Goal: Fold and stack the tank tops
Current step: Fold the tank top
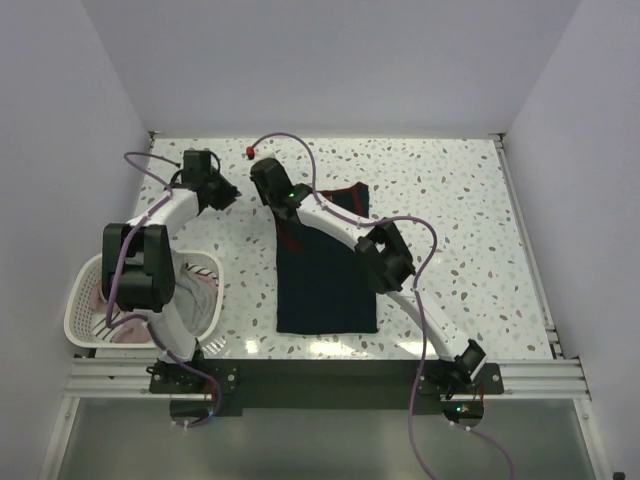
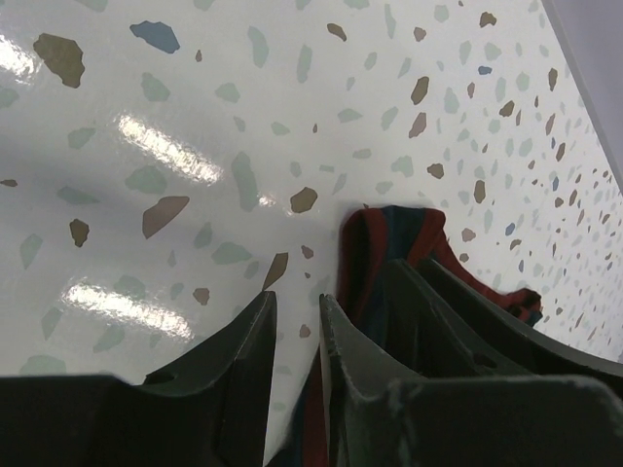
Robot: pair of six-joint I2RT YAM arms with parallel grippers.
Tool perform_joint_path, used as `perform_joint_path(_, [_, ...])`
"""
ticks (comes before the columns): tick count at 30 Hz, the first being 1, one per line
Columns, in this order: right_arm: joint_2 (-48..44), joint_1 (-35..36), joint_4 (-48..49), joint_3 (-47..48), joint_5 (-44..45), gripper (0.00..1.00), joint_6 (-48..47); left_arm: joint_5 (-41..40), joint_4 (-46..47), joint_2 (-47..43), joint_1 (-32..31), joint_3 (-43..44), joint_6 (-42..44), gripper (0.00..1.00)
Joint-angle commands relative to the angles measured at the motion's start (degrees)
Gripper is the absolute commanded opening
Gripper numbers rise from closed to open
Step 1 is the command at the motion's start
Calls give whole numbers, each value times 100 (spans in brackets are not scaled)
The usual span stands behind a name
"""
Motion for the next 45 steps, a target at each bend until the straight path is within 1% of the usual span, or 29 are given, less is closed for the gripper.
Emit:
perform_joint_path(1, [96, 37, 156, 303, 131, 32, -120, 126, 333, 18, 46, -54, 22, 29])
perform_joint_path(11, [228, 46, 112, 251, 122, 30, -93, 161, 350, 27, 46, -63, 22, 29])
perform_joint_path(17, [184, 55, 173, 198, 236, 25, -120, 178, 394, 62, 46, -81, 13, 29])
perform_joint_path(21, [114, 46, 270, 93, 333, 16, -102, 240, 447, 114, 46, -116, -4, 29])
perform_joint_path(23, [114, 37, 261, 93, 342, 14, -120, 275, 473, 150, 46, -125, 5, 29])
perform_joint_path(25, [105, 37, 244, 93, 386, 8, -85, 310, 500, 176, 46, -151, -13, 29])
perform_joint_path(27, [-8, 28, 305, -73, 421, 3, -41, 354, 561, 220, 38, -186, -22, 28])
perform_joint_path(30, [-263, -15, 533, -460, 421, 0, 56, 381, 623, 273, 3, -212, -22, 28])
perform_joint_path(38, [-765, -147, 981, -1119, 210, 0, 469, 319, 746, 501, -296, -107, -22, 29])
perform_joint_path(45, [-993, -419, 1017, -1340, -149, 0, 1013, 258, 790, 852, -507, 147, -74, 29])
